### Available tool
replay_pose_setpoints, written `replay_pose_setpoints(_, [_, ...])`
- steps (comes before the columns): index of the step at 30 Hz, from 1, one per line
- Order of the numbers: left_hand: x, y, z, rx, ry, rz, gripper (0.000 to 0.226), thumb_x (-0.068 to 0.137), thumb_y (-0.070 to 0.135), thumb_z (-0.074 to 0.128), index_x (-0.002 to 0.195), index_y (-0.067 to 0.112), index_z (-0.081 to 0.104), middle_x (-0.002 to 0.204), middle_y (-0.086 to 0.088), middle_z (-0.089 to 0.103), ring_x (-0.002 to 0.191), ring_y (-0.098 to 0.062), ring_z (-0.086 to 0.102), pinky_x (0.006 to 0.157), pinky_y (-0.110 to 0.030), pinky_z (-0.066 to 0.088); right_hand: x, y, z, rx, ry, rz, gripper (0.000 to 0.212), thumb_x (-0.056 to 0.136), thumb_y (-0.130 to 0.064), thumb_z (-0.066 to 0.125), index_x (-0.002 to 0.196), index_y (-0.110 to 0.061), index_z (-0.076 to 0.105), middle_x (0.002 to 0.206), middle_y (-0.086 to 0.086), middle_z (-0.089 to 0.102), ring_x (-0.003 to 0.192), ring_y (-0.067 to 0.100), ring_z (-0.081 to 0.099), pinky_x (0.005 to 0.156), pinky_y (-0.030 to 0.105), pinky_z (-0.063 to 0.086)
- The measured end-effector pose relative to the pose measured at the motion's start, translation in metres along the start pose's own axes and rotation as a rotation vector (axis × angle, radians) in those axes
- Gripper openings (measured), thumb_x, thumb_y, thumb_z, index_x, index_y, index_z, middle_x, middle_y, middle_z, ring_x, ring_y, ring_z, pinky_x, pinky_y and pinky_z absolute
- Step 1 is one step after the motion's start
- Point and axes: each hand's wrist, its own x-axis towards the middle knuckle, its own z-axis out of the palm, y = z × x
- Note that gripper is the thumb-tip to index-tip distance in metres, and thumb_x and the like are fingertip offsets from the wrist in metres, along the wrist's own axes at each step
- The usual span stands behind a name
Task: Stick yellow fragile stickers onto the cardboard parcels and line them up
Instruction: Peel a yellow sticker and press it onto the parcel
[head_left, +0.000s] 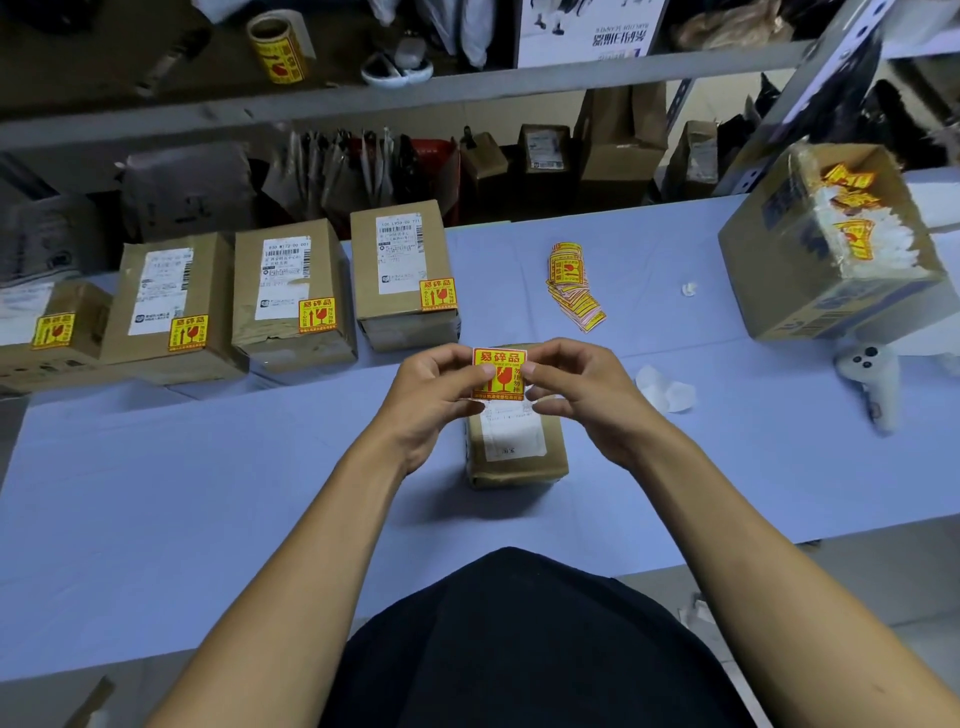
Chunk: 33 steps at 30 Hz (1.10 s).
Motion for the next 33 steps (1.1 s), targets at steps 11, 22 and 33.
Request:
replay_pose_setpoints(11, [-0.006,0.001,0.001,0.0,-0.065,0.014,0.009,0.093,0.01,0.064,0.102,0.007,0.066,0.084,-0.005,0.073,0.075,-0.014,0.066,0.072,-0.03,0.049,-0.006,-0.005,0.004,0.013,-0.06,0.014,0.012,0.095,-0.011,0.061,0.084,-0.013,0.067,0.079,0.006,0.068,0.074,0.018,0.065,0.067,0.029,0.056])
replay_pose_setpoints(22, [-0.008,0.006,-0.005,-0.006,-0.136,0.028,0.01,0.09,0.007,0.067,0.099,0.011,0.069,0.083,-0.004,0.073,0.075,-0.016,0.067,0.073,-0.028,0.053,-0.009,-0.009,0.006,0.164,-0.192,0.11,0.019,0.097,-0.012,0.058,0.08,-0.017,0.066,0.079,0.005,0.067,0.079,0.02,0.07,0.061,0.028,0.059])
replay_pose_setpoints(33, [-0.024,-0.006,0.012,0.59,0.295,0.622,0.016,0.087,0.023,0.073,0.103,0.021,0.074,0.106,0.006,0.066,0.105,-0.004,0.059,0.09,-0.017,0.047,-0.008,0.0,0.014,0.213,-0.142,-0.016,0.016,0.099,-0.012,0.056,0.085,-0.015,0.065,0.1,0.011,0.069,0.099,0.021,0.068,0.088,0.039,0.056])
